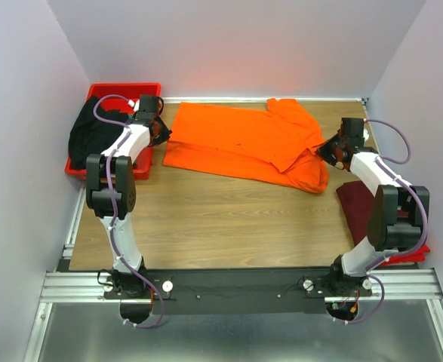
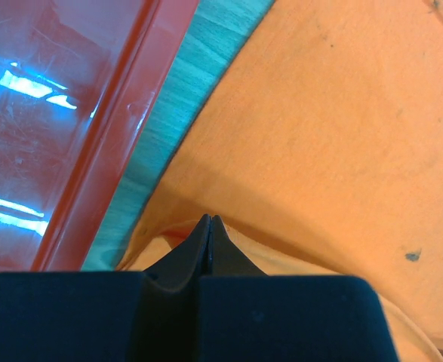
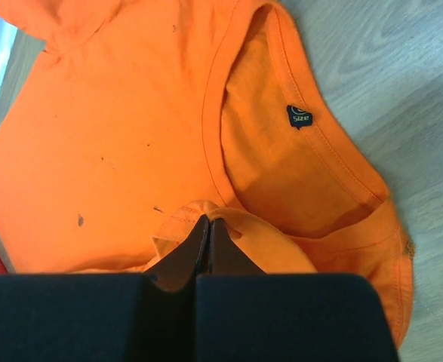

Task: Fold and stack the t-shirts
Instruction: Fold the tshirt

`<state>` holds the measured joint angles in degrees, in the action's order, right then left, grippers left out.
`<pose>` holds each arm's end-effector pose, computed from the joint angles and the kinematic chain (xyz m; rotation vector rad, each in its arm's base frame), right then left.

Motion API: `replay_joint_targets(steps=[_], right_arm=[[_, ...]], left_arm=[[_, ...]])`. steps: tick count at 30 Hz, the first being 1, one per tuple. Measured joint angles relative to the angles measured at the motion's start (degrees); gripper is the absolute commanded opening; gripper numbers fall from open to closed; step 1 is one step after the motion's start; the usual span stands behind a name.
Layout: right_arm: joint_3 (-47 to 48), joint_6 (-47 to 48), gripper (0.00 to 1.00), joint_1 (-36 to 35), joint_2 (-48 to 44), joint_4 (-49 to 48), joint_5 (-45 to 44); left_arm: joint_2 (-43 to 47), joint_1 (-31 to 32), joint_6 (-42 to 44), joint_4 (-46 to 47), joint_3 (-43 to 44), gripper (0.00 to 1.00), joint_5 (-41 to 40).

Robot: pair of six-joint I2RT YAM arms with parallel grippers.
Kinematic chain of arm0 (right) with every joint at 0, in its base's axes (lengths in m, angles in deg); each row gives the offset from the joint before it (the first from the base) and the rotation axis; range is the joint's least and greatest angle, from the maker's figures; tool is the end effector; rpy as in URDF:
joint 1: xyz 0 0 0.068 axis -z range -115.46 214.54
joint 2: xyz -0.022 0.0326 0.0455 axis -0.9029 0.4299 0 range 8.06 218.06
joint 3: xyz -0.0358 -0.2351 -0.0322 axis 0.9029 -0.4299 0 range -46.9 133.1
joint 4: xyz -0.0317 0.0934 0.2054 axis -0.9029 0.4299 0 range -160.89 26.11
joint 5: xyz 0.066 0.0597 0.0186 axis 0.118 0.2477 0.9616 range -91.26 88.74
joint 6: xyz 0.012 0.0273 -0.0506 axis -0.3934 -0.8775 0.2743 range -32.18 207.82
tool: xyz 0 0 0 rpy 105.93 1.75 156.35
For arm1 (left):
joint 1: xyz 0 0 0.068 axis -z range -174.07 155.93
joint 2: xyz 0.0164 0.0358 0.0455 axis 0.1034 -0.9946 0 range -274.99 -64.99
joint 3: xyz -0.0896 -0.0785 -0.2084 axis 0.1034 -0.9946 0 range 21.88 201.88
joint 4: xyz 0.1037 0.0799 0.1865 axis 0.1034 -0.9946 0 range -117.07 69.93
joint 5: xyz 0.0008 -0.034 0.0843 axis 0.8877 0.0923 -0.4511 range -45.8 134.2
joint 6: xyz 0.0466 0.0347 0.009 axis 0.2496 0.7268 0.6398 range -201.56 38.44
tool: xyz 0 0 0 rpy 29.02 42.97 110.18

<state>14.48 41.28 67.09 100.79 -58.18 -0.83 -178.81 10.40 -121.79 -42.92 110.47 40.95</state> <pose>0.3239 -0.0142 0.2048 0.9823 2.1599 0.3850 0.4041 -0.0292 0.2024 -0.7708 2.3031 -0.2902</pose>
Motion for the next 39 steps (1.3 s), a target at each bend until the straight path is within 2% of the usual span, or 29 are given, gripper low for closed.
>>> replay_joint_targets(steps=[39], right_arm=[[1.90, -0.61, 0.00, 0.85, 4.24, -4.28, 2.47]], left_arm=[[-5.90, 0.00, 0.59, -0.46, 4.74, 0.00, -2.29]])
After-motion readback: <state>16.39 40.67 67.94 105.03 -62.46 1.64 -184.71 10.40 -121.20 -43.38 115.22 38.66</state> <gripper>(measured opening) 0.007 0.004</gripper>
